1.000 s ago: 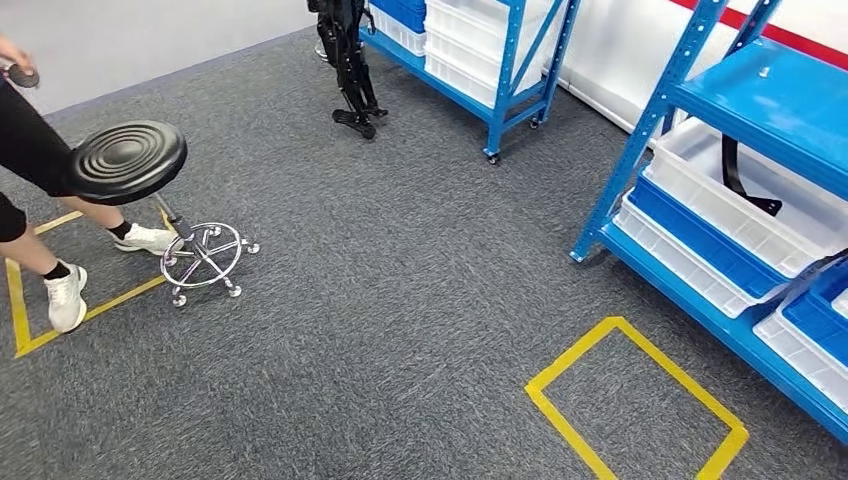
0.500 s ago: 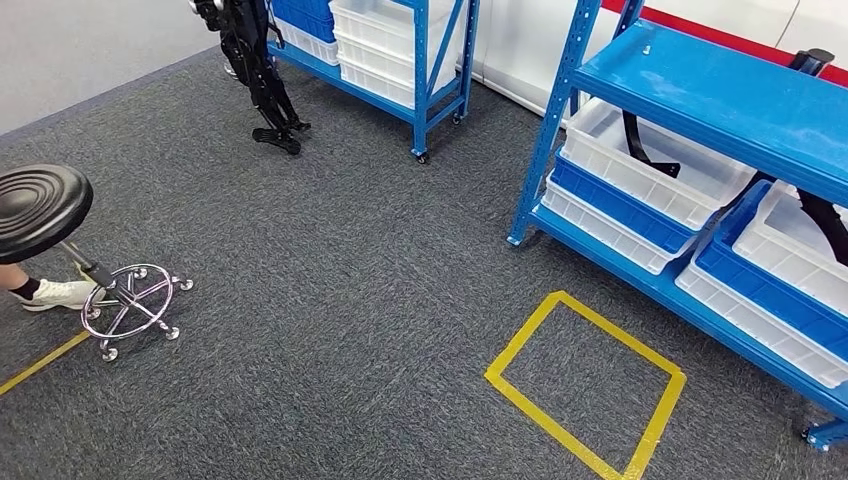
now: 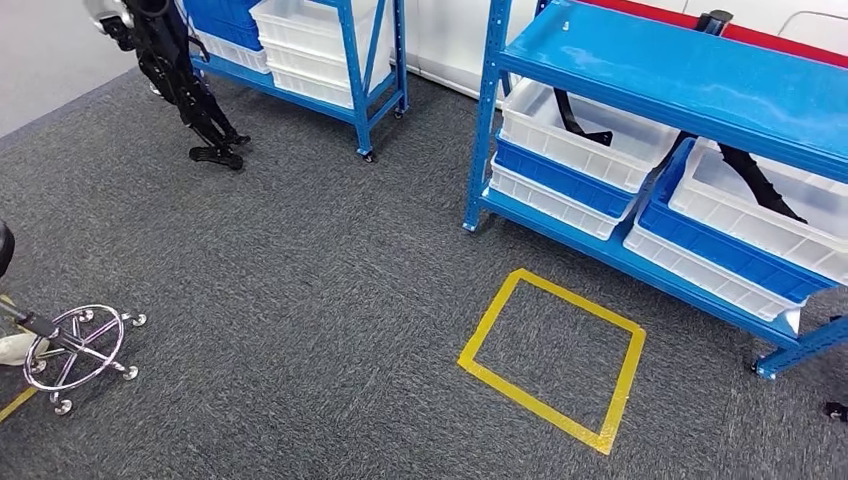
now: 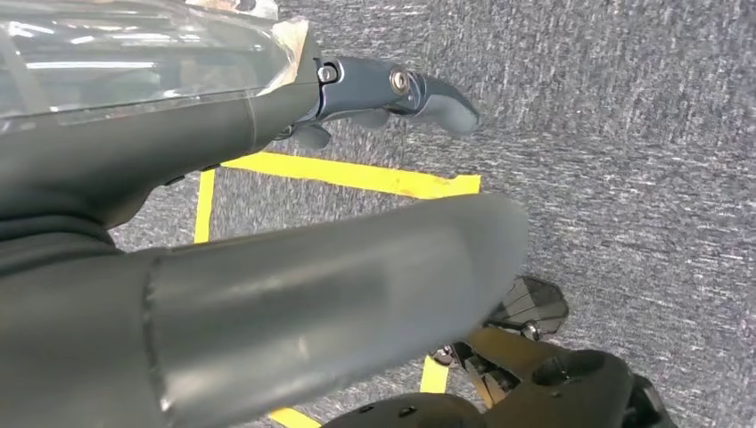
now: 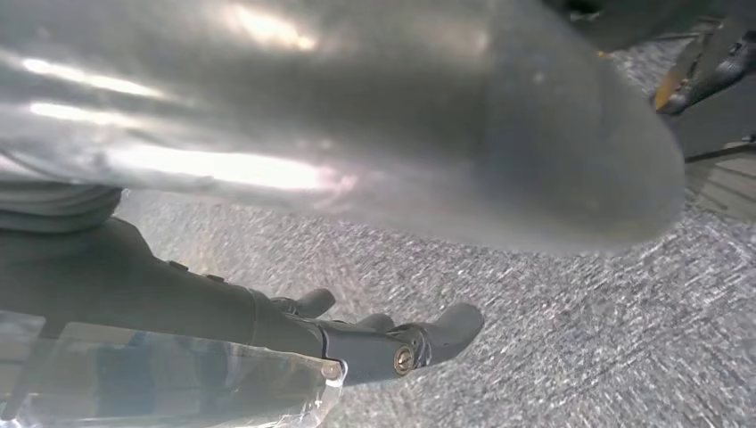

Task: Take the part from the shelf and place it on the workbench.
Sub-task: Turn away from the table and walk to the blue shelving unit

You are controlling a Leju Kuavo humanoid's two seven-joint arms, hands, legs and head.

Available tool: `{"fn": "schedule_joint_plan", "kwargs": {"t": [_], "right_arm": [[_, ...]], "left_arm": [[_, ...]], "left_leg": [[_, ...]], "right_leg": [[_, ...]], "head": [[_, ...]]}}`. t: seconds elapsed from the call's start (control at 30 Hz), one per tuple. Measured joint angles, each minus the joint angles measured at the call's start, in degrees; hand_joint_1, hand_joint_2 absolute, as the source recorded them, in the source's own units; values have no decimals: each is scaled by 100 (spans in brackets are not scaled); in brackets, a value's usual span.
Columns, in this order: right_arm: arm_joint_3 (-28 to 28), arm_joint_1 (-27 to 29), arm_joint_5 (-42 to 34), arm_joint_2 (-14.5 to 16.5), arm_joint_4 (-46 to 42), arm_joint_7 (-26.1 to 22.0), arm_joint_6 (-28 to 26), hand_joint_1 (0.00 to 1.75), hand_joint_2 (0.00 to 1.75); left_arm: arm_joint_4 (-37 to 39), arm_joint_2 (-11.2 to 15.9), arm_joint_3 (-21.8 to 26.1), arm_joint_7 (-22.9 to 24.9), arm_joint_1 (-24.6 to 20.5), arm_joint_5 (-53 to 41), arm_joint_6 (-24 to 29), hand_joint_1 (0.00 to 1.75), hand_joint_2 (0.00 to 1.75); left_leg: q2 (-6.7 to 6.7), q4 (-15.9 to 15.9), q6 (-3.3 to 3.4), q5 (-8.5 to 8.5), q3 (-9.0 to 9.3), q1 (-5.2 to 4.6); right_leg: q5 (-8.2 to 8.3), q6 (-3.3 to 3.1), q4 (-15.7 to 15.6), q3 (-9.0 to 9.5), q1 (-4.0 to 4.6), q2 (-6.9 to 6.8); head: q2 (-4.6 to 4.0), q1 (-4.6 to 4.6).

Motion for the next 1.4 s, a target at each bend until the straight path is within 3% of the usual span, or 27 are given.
{"fn": "schedule_joint_plan", "kwargs": {"t": [0.03, 0.1, 0.17, 0.23, 0.27, 0.3, 0.37, 0.43, 0.47, 0.53, 0.57, 0.63, 0.7, 0.77, 0.8, 0.83, 0.9, 0.97, 1.0, 1.03, 1.07, 1.13, 1.2, 1.27, 1.3, 1.33, 1.4], "right_arm": [[0, 0, 0, -2, 0, -1, -2, 0, 0], [0, -6, 0, 2, 0, -2, -5, 0, 0], [0, -22, 0, 5, 0, -2, -5, 0, 0], [0, -25, 0, 0, 0, -2, -6, 0, 0], [0, -20, 1, -2, 0, -2, -6, 0, 0], [0, -12, 1, -3, 0, -2, -5, 0, 0], [0, -5, 1, -2, 0, -2, -5, 0, 0], [0, -16, 1, 0, 0, -2, -6, 0, 0], [0, -17, 1, -1, 0, -2, -7, 0, 0], [0, 2, 1, -7, 1, -2, -9, 0, 0], [0, 17, 0, -10, 2, -2, -11, 0, 0], [0, 21, 0, -10, 4, -3, -18, 0, 0], [0, 4, 0, -9, 4, -6, -22, 0, 0], [0, 4, 0, -10, 4, -6, -24, 0, 0], [0, 10, 1, -10, 5, -6, -24, 0, 0], [0, 16, 1, -13, 5, -6, -24, 0, 0], [0, 15, 1, -20, 5, -9, -24, 0, 0], [0, -2, -3, -25, 4, -13, -24, 0, 0], [0, -6, -8, -25, 4, -14, -24, 0, 0], [-1, -2, -13, -26, 4, -15, -24, 0, 0], [-1, 6, -17, -25, 4, -15, -24, 0, 0], [-1, 9, -13, -22, 4, -37, -38, 0, 0], [2, 3, 37, -23, 4, -89, -89, 0, 0], [7, 8, 99, -25, 4, -121, -131, 0, 0], [9, 11, 115, -23, 4, -123, -135, 0, 0], [10, 12, 126, -21, 4, -122, -135, 0, 0], [13, 7, 141, -12, 4, -122, -139, 0, 0]], "left_arm": [[-1, -1, 0, 1, -8, 3, 0, 0, 0], [-2, -4, 0, -1, -23, 9, 3, 0, 0], [-2, -8, -1, -1, -14, 12, 9, 0, 0], [-1, -8, -1, 3, 13, 16, 13, 0, 0], [0, -8, -1, 5, 23, 18, 13, 0, 0], [0, -8, -1, 7, 27, 21, 13, 0, 0], [1, -6, -1, 7, 27, 25, 14, 0, 0], [5, -4, 0, 7, 25, 28, 16, 0, 0], [7, -4, 0, 7, 24, 29, 20, 0, 0], [8, -10, -1, 7, 15, 32, 33, 0, 0], [8, -13, 0, 7, 9, 33, 40, 0, 0], [8, -14, 1, 7, 4, 37, 62, 0, 0], [10, -10, 2, 7, 15, 41, 81, 0, 0], [13, -10, 2, 7, 21, 43, 92, 0, 0], [15, -13, 2, 7, 19, 43, 96, 0, 0], [15, -15, 2, 7, 15, 43, 101, 0, 0], [15, -20, 2, 7, 10, 41, 110, 0, 0], [15, -16, 1, 7, 5, 32, 116, 0, 0], [15, -13, 0, 8, -3, 25, 117, 0, 0], [15, -13, -1, 8, -18, 17, 119, 0, 0], [14, -14, -1, 8, -36, 10, 120, 0, 0], [11, -16, 0, 6, -63, 3, 130, 0, 0], [13, -14, 1, 3, -60, 15, 138, 0, 0], [18, -10, 2, 2, -38, 41, 142, 0, 0], [21, -10, 2, 1, -27, 52, 143, 0, 0], [22, -10, 1, -4, -21, 60, 146, 0, 0], [22, -8, 3, -19, -20, 86, 163, 0, 0]], "left_leg": [[17, -6, -39, -25, 33, 18], [-172, 148, -96, -171, 9, 51], [-482, 733, -113, -516, -267, 63], [-603, 1439, -107, -795, -650, 63], [-623, 1581, -103, -775, -756, 63], [-636, 1523, -95, -648, -765, 64], [-753, 874, -75, -195, -516, 83], [-962, 269, -55, 69, -269, 100], [-1021, 144, -38, 98, -223, 94], [-933, 107, 26, 115, -216, 68], [-869, 85, 66, 136, -196, 65], [-723, 37, 146, 179, -166, 73], [-569, 30, 190, 185, -161, 56], [-412, 31, 202, 179, -170, 46], [-339, 32, 197, 173, -171, 48], [-275, 32, 186, 165, -165, 54], [-157, 37, 137, 132, -136, 46], [-50, 40, 68, 88, -90, 14], [7, 31, 34, 73, -61, 0], [63, 14, 2, 61, -28, 6], [65, 15, -32, 40, -7, 21], [-171, 227, -89, -134, -76, 52], [-507, 891, -107, -487, -396, 65], [-615, 1523, -111, -697, -748, 64], [-626, 1604, -107, -651, -825, 64], [-629, 1432, -96, -476, -782, 64], [-651, 721, -58, -51, -506, 62]], "right_leg": [[1, -53, -4, 3, -28, 85], [11, -147, -27, 19, -77, 220], [18, -225, -36, 29, -85, 349], [17, -258, -33, 24, -58, 497], [15, -260, -30, 28, -48, 583], [15, -259, -26, 38, -42, 662], [14, -252, -21, 60, -44, 820], [16, -215, -5, 51, -16, 954], [25, -182, -8, 31, -5, 1012], [58, -97, -37, -19, -1, 1121], [54, -68, -19, -50, 0, 1079], [-100, -57, 271, -206, 16, 809], [-402, -94, 923, -525, 13, 544], [-567, -80, 1442, -770, -4, 488], [-535, -41, 1433, -753, -14, 467], [-432, 9, 1203, -622, -24, 430], [-181, 74, 457, -209, -28, 205], [-52, 22, 37, 31, -1, 19], [-37, -28, -4, 42, 18, 9], [-29, -73, -10, 49, 21, 84], [-21, -111, -20, 52, -8, 152], [-1, -197, -45, 77, -67, 265], [6, -263, -50, 73, -75, 353], [5, -294, -48, 70, -51, 446], [5, -299, -45, 74, -42, 489], [5, -302, -44, 82, -38, 525], [0, -292, -35, 95, -25, 582]], "head": [[1, -10], [0, -33], [0, -57], [1, -63], [1, -64], [1, -64], [1, -66], [1, -62], [1, -61], [1, -60], [1, -61], [0, -30], [1, -1], [1, 2], [1, 4], [0, 5], [-1, 9], [0, 0], [0, -5], [0, -11], [1, -18], [1, -43], [1, -74], [1, -79], [0, -79], [1, -79], [0, -80]]}}
